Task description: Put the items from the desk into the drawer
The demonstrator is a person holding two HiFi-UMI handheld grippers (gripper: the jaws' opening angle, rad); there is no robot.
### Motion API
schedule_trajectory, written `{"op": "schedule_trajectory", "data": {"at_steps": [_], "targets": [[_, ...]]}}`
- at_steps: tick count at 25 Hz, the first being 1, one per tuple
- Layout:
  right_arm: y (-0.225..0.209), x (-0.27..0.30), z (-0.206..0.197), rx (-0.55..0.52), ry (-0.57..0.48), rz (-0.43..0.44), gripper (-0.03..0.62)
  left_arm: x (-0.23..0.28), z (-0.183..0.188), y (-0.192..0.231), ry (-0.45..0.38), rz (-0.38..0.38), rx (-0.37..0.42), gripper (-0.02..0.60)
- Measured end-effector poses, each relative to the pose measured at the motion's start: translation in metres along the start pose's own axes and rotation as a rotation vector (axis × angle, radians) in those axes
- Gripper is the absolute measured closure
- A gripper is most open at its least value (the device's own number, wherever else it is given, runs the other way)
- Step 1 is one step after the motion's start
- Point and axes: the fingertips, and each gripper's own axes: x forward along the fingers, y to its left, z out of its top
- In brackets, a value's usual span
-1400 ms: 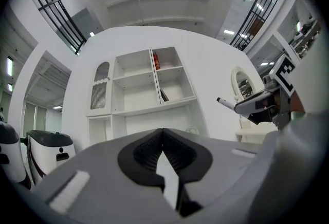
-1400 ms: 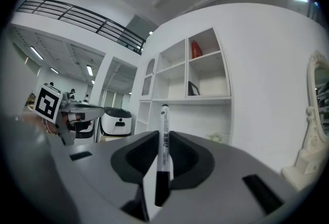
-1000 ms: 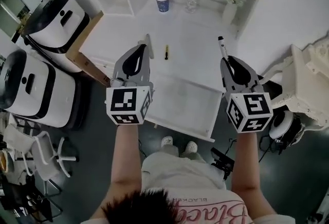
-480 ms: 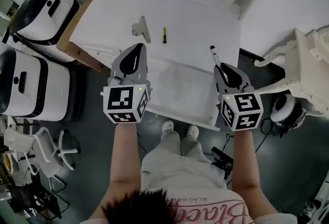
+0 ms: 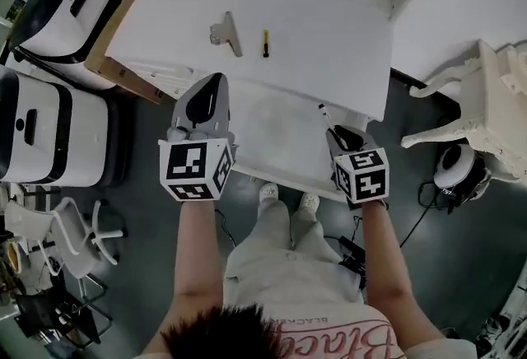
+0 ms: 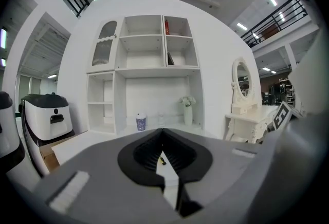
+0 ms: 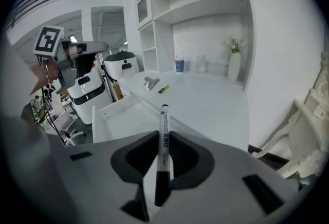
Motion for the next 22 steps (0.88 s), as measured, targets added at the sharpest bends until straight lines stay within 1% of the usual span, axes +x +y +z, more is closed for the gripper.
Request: {"op": "schedule_trajectory", "data": {"at_steps": [6, 12, 18, 22], "targets": [[0.003, 0.034, -0.037, 0.03, 0.117, 0.027, 0.52, -0.001, -0.011, 0.003, 0.017, 0.0, 0.006, 0.574], [0.001, 0.073, -0.063, 0.017, 0.219, 0.045, 0.52, 0.004, -0.025, 0.005, 0.047, -0.008, 0.011, 0.574], [0.0, 0.106, -0.096, -0.009, 0.328, 0.038, 0.52, 0.005, -0.037, 0.005, 0.067, -0.026, 0.023, 0.574], [-0.002, 0.12, -0.117, 0.005, 0.403, 0.012, 0.52, 0.003, -0.044, 0.01, 0.081, -0.023, 0.023, 0.574]]}}
